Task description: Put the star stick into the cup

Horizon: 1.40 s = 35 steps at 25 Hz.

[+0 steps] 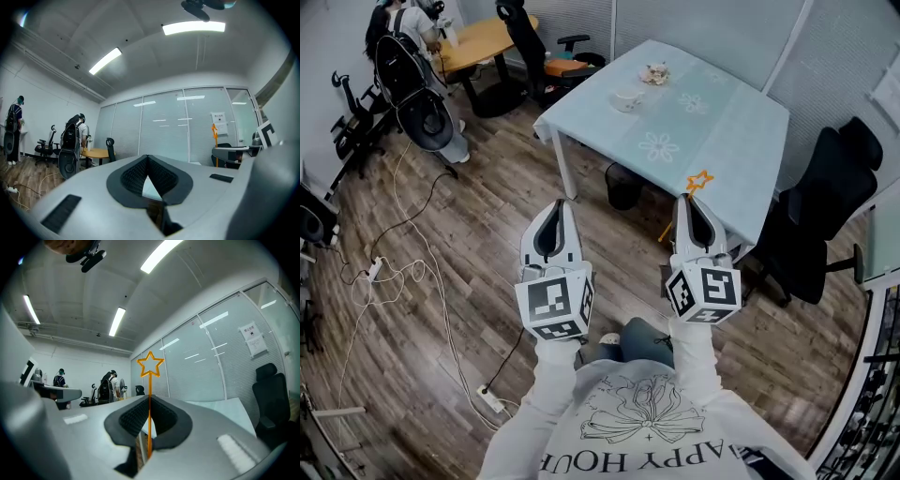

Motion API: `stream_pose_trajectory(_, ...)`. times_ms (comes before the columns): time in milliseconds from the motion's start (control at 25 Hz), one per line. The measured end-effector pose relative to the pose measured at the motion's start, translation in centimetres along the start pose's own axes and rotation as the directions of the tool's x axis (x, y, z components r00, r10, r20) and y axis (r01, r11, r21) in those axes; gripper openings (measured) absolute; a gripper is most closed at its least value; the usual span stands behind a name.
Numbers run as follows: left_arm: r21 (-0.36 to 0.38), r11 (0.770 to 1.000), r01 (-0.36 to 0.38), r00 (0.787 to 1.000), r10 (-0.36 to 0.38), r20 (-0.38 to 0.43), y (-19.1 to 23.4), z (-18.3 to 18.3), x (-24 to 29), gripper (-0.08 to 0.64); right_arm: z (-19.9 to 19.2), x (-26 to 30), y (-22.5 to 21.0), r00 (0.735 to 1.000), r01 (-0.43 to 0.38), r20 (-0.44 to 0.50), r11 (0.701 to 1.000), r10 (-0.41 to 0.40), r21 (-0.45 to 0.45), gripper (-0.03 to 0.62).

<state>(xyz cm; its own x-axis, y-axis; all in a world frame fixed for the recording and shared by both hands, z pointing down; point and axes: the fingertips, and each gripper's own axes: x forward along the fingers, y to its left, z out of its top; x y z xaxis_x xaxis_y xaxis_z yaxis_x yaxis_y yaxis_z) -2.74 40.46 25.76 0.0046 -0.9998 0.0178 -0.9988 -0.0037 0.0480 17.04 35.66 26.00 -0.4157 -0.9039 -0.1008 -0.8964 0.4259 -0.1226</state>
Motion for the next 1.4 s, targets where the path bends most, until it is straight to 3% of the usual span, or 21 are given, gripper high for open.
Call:
stream_pose_trajectory(280,-0.007,1.000,-0.009,1.000,0.009,-0.023,0.8,-1.2,2.3,0.006,-1.2,2.2,-0.5,1.000,-0.006,-0.021,1.000,0.006,0.005,0.017)
stream_pose_trajectory(600,-0.004,0.999,-0.032,0.999,0.031,-0.033,1.0,-1.7,8.4,0.006,-2.2,8.4,-2.9,0.999,-0.032,-0.030,0.999,0.032,0.020,0.017)
stream_pose_trajectory(1400,0.007,0.994,-0.111,0.994,0.111,-0.014,3.2,-0.1,30.6,0.006,-1.8,31.5,-10.2,0.992,-0.124,0.001,0.992,0.124,0.033,0.017)
